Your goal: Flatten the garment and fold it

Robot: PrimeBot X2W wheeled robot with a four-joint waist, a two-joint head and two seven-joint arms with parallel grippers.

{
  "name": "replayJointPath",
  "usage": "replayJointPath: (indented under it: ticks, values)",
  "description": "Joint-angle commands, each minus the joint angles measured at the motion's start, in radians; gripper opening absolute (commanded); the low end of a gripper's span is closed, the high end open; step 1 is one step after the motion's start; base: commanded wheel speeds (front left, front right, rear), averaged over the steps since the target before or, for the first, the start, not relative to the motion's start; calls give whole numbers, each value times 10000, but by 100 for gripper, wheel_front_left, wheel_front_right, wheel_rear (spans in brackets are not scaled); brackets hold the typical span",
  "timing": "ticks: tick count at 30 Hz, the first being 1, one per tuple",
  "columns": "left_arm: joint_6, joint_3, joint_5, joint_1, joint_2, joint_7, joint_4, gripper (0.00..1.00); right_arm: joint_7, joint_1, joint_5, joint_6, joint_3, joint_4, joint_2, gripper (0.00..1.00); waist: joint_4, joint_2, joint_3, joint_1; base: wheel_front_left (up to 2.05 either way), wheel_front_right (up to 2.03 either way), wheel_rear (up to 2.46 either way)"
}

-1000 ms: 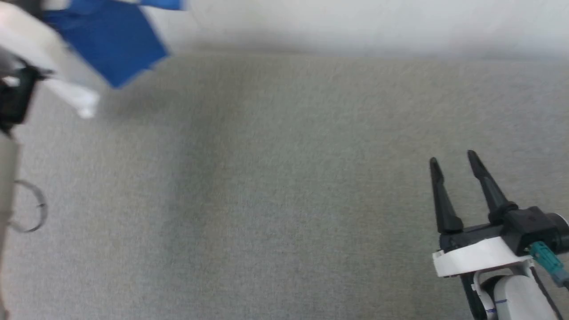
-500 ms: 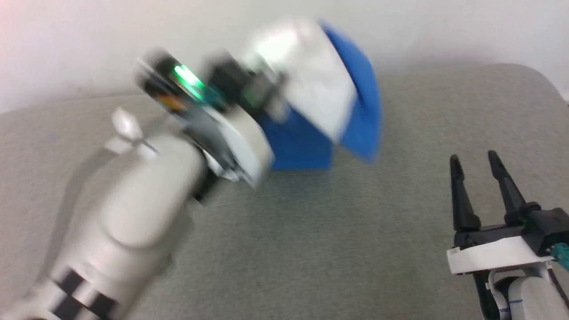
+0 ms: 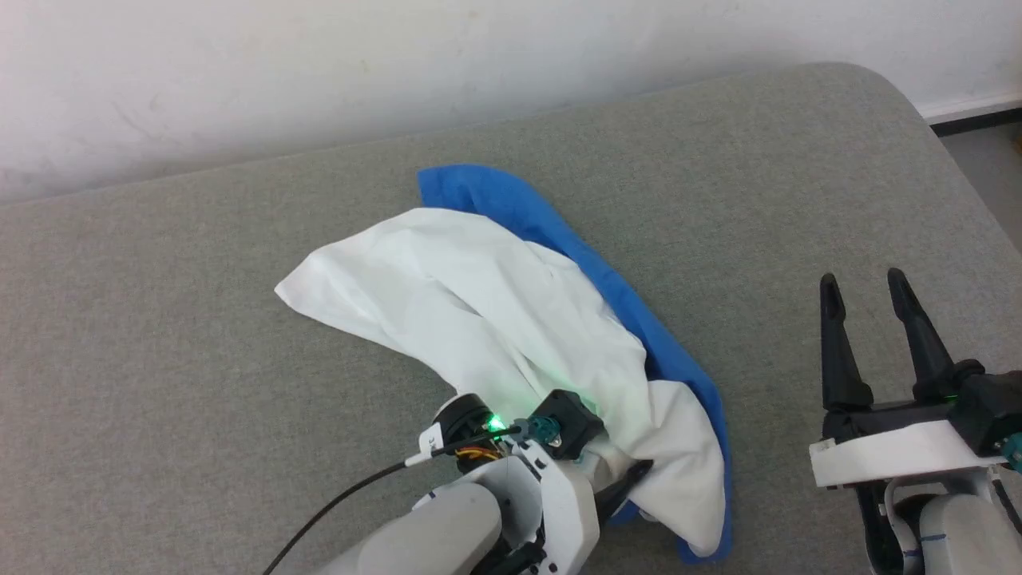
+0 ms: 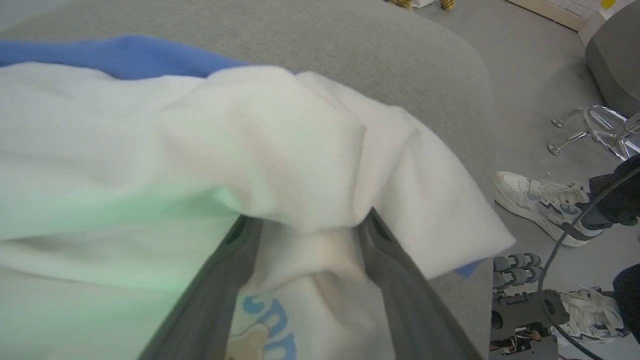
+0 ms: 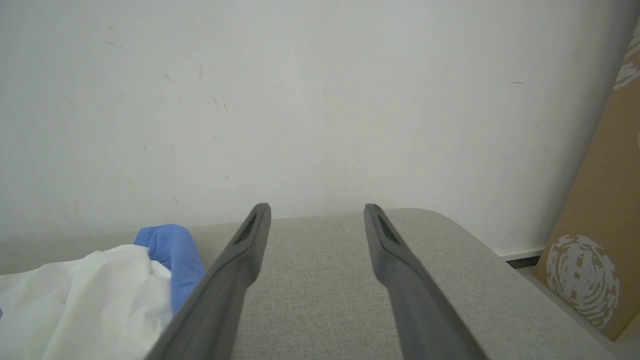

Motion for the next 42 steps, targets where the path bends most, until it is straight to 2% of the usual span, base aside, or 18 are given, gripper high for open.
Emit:
replayJointPath:
  ticks: [1,6,11,16,21,24,27,29,32,36,42]
  values:
    - [-59,22,-13,50,-27,-101,38,100,-47,19,15,-21,1,19,24,100,143,-1,-111,-2,0,0,0]
    - [189,520,-87,-163,10,-973,78,100,-47,204,-118,-21,17,166,24,100,670,-1,-639,-2,0,0,0]
    - [707,1334,-199,-376,496,-1791,-487,100,-47,452,-248,-21,-25,255,24,100,1241,-1,-1188,-2,0,0,0]
    - [1632,2517,-439,-133,1351,-2528,-1134,100,-47,678,-334,-21,-13,280,24,100,1673,-1,-1515,-2,0,0,0]
    - [2702,4022,-685,967,2052,-2946,-1931,100,-47,853,-342,-21,25,258,24,100,1929,-1,-1659,-2,0,0,0]
    - [3192,5143,-525,1970,2142,-2978,-2815,100,-47,976,-349,-21,50,248,24,100,2052,-1,-1692,-2,0,0,0]
    - [3479,6313,-19,3229,1930,-2982,-3753,100,-47,1068,-352,-21,128,265,24,100,2130,-1,-1706,-2,0,0,0]
    - [3569,6964,358,4114,1575,-2983,-4289,100,-47,1132,-343,-21,197,297,24,100,2174,-1,-1737,-2,0,0,0]
    - [3466,7599,1082,5219,1098,-2984,-4731,100,-47,1229,-332,-21,267,365,24,100,2262,-1,-1775,-2,0,0,0]
    - [3008,7953,1717,6052,416,-2985,-4758,100,-47,1311,-393,-21,342,467,24,100,2443,-1,-1765,-2,0,0,0]
    - [2267,8232,2432,6062,-310,-2986,-4454,100,114,1223,-852,-21,290,927,20,100,2958,-1,-1604,-2,0,0,0]
